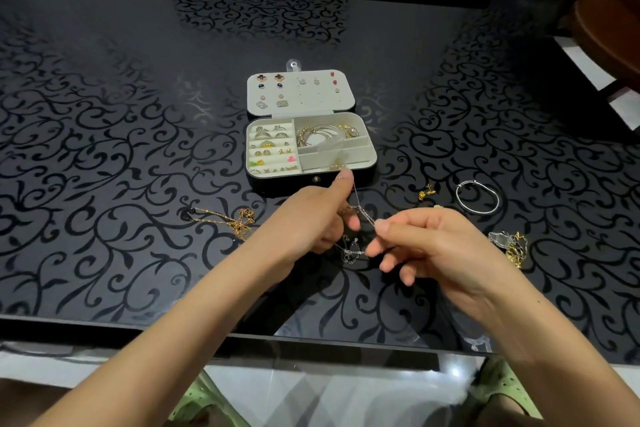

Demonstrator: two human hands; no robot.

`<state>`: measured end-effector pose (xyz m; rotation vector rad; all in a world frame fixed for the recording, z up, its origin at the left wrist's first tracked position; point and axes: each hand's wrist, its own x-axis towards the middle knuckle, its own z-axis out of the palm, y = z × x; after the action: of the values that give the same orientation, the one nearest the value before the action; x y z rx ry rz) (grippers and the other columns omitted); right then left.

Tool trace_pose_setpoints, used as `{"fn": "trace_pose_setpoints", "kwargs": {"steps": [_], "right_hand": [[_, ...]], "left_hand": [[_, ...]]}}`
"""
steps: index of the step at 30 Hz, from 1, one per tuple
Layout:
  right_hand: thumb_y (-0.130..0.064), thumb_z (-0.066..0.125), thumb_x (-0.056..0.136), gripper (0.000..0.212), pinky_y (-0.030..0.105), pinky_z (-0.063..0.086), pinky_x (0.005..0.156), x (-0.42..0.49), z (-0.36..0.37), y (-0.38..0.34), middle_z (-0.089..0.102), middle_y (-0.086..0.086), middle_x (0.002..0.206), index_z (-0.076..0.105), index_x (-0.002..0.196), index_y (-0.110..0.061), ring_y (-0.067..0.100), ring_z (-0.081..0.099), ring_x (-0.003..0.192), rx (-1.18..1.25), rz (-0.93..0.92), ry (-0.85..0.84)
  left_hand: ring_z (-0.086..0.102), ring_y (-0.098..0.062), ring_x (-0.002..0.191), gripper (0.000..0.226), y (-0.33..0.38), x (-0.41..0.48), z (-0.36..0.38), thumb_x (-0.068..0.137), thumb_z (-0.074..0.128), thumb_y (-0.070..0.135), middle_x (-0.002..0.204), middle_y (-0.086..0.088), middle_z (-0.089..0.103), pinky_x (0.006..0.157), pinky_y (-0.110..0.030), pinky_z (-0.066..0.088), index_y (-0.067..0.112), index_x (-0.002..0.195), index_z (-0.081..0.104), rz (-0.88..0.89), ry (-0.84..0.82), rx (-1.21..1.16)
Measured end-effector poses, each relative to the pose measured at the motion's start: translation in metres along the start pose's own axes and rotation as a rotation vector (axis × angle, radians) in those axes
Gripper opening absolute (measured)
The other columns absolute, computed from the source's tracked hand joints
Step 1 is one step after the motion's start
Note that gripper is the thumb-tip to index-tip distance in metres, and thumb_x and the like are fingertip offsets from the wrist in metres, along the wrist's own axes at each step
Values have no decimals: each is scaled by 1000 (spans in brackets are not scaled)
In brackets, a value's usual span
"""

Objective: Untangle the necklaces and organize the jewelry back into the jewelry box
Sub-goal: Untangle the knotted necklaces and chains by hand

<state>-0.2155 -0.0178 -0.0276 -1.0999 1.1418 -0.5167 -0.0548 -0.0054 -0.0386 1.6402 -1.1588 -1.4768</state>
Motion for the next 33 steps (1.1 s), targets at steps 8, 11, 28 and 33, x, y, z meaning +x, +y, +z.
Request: {"fn": "trace_pose_setpoints", "kwargs": {"steps": [8,11,28,33], "right_hand": [[-4,60,83,17,21,52,50,-3,-9,0,73,12,87,64,66,-6,16,66,69,133,-68,98],[0,57,84,19,19,49,51,-3,-8,1,71,11,75,63,66,-3,12,60,62,166,-149,116],[-19,60,81,18,13,22,36,-1,1,3,48,-2,52,64,65,-13,6,31,43,181,-131,29],[-20,61,80,18,14,22,37,-1,0,4,49,0,54,63,64,-14,6,32,44,191,-128,10]], "left_hand": [[23,-8,38,46,-5,-1,0,95,43,45,40,9,29,43,-21,22,8,71,58,41,56,-45],[24,-7,38,40,-5,-3,0,92,48,47,42,11,30,44,-21,21,9,81,58,44,49,-37],[13,-11,44,48,4,-12,3,96,35,48,46,8,20,46,-25,12,12,80,62,21,-115,-94],[12,-8,40,57,5,-12,3,97,25,52,43,8,19,41,-19,13,10,83,60,-16,-128,-117]]}}
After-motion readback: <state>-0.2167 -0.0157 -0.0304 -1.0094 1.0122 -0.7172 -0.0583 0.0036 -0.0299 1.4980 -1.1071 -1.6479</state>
